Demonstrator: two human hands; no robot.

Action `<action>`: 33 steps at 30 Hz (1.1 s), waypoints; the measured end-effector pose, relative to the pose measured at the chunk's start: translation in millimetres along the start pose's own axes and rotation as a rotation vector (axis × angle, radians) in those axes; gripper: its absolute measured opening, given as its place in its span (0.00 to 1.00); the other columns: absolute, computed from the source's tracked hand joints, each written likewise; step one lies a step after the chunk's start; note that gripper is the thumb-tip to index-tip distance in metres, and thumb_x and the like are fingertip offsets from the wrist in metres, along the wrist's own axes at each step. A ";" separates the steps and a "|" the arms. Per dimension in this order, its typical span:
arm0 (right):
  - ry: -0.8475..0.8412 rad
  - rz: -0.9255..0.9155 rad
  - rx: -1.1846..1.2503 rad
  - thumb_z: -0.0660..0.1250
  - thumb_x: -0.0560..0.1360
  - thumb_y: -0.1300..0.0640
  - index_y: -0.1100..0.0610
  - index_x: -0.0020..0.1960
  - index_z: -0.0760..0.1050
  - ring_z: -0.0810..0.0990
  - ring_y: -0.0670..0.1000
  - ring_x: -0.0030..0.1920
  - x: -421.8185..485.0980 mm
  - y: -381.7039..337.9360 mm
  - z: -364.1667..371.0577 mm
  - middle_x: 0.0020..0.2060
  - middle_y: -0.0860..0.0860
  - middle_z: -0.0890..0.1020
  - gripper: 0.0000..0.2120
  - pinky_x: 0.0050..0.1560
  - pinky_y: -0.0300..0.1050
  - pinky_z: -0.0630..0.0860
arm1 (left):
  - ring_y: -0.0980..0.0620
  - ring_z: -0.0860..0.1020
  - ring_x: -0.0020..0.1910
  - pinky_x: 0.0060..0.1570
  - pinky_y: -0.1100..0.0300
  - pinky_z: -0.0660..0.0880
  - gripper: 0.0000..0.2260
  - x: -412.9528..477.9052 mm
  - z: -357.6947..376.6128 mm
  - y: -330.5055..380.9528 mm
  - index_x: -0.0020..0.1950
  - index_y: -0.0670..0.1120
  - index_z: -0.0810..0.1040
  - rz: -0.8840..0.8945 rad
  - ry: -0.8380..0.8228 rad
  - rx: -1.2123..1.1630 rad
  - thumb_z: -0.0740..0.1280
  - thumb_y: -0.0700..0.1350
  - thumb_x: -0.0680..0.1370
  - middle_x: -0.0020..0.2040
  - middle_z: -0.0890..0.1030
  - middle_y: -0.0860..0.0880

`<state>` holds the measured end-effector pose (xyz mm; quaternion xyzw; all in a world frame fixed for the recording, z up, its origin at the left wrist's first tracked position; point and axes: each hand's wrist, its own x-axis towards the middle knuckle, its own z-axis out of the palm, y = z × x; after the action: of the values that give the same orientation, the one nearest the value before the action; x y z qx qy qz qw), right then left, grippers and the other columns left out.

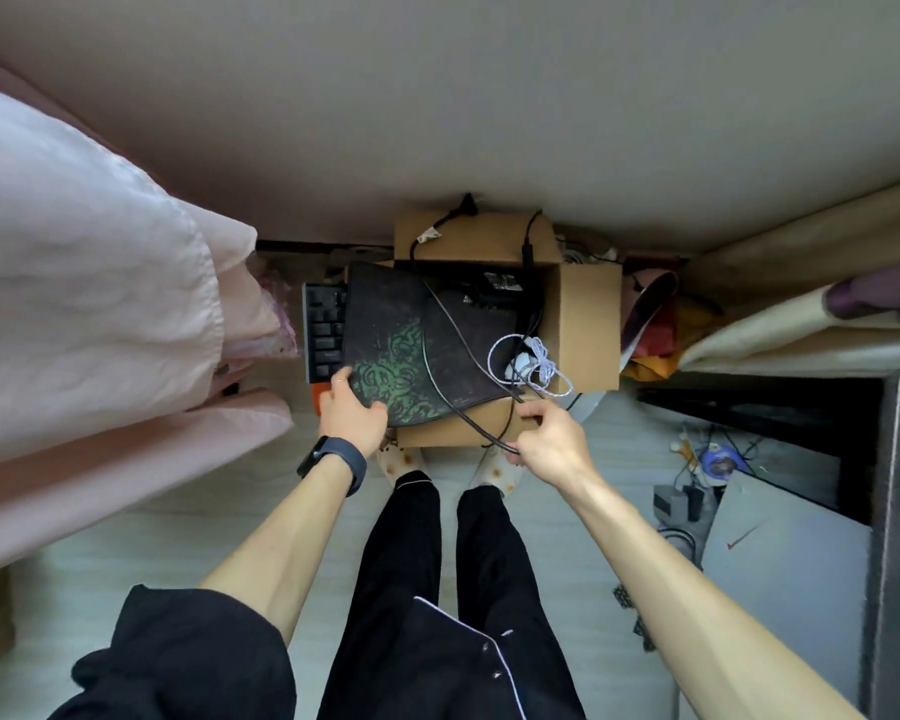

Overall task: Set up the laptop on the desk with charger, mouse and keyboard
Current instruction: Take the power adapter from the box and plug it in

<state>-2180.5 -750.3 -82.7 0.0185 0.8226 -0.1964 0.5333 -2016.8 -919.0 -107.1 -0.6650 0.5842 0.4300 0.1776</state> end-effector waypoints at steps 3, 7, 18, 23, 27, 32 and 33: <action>-0.054 -0.030 0.035 0.54 0.69 0.71 0.55 0.61 0.75 0.87 0.50 0.36 -34.6 -19.6 -15.3 0.39 0.53 0.84 0.25 0.51 0.57 0.84 | 0.44 0.74 0.57 0.59 0.56 0.69 0.16 -19.9 -7.5 10.7 0.67 0.48 0.72 -0.007 -0.055 0.111 0.62 0.50 0.80 0.70 0.65 0.44; -0.067 -0.126 -0.014 0.51 0.68 0.71 0.53 0.58 0.77 0.83 0.45 0.28 -85.3 -53.6 -35.8 0.34 0.56 0.85 0.26 0.40 0.44 0.83 | 0.49 0.78 0.44 0.46 0.58 0.73 0.15 -46.3 -24.4 47.6 0.57 0.49 0.75 0.077 -0.247 0.008 0.54 0.55 0.83 0.55 0.79 0.46; -0.226 -0.222 0.009 0.50 0.69 0.74 0.55 0.49 0.81 0.83 0.49 0.30 -149.8 -37.1 -36.4 0.65 0.48 0.79 0.25 0.31 0.43 0.77 | 0.45 0.80 0.52 0.52 0.45 0.78 0.24 -94.0 -30.6 85.3 0.76 0.47 0.61 -0.147 -0.623 -0.389 0.59 0.55 0.82 0.61 0.79 0.45; -0.202 -0.180 0.132 0.51 0.70 0.74 0.56 0.50 0.83 0.83 0.50 0.32 -151.8 -13.7 -39.1 0.60 0.52 0.82 0.26 0.35 0.46 0.76 | 0.36 0.79 0.57 0.55 0.38 0.76 0.16 -108.8 -18.8 75.7 0.69 0.47 0.65 -0.209 -0.691 -0.280 0.57 0.52 0.83 0.63 0.76 0.39; -0.198 -0.136 0.224 0.50 0.69 0.75 0.58 0.50 0.84 0.82 0.50 0.31 -150.3 -6.1 -41.7 0.61 0.58 0.79 0.27 0.30 0.41 0.74 | 0.38 0.80 0.54 0.51 0.45 0.77 0.12 -111.7 -10.3 70.7 0.67 0.49 0.67 -0.262 -0.758 -0.545 0.59 0.49 0.83 0.50 0.81 0.39; -0.189 -0.067 0.360 0.51 0.71 0.75 0.60 0.52 0.83 0.78 0.50 0.30 -150.8 -2.5 -45.3 0.52 0.62 0.83 0.26 0.31 0.41 0.73 | 0.47 0.80 0.47 0.48 0.53 0.77 0.10 -102.5 5.6 71.4 0.61 0.44 0.75 -0.300 -0.707 -0.600 0.63 0.46 0.82 0.47 0.81 0.45; -0.179 -0.033 0.403 0.50 0.72 0.75 0.62 0.53 0.83 0.78 0.49 0.29 -150.9 0.2 -44.6 0.48 0.63 0.83 0.25 0.30 0.41 0.73 | 0.50 0.79 0.44 0.46 0.55 0.77 0.10 -102.3 10.1 73.4 0.59 0.44 0.77 -0.295 -0.693 -0.597 0.64 0.46 0.81 0.44 0.80 0.47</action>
<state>-2154.3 -707.8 66.5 0.0937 0.7162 -0.3667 0.5863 -2083.3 -866.3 -13.6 -0.5804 0.2410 0.7455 0.2220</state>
